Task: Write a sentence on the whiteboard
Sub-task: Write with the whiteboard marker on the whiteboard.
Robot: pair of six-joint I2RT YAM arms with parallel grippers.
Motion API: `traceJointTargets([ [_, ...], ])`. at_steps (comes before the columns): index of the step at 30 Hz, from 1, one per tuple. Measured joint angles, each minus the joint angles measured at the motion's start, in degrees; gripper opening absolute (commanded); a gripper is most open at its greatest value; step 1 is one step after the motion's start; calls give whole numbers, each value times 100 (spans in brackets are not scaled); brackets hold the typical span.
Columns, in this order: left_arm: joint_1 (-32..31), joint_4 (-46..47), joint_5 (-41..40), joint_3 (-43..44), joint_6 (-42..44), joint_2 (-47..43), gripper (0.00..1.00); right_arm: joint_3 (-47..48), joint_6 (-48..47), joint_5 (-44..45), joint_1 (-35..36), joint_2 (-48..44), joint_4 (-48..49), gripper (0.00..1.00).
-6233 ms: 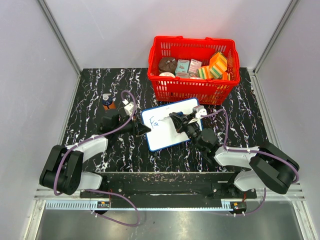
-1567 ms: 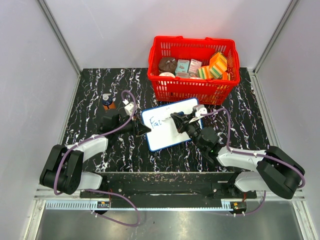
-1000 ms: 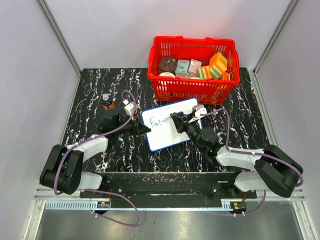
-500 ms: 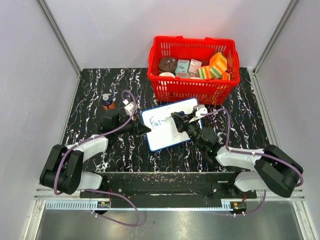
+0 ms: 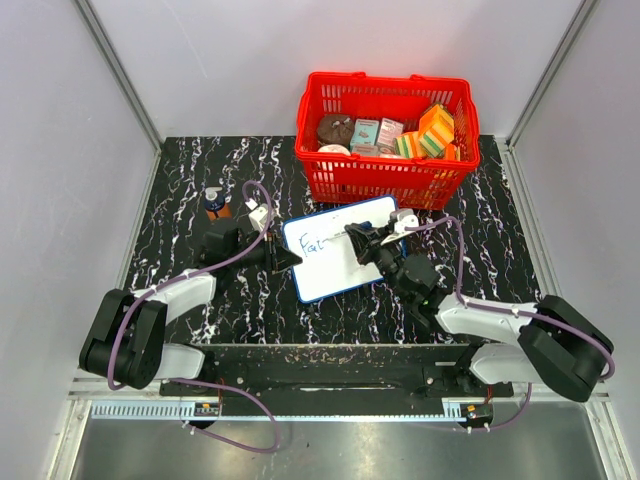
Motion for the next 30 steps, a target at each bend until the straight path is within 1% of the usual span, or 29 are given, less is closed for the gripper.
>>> traceJointTargets([
  [9,0,0,2,2,0,0,0,0,-11,-17,0,-439,-85,0],
  [30,0,0,2,2,0,0,0,0,-7,-20,0,-444,-98,0],
])
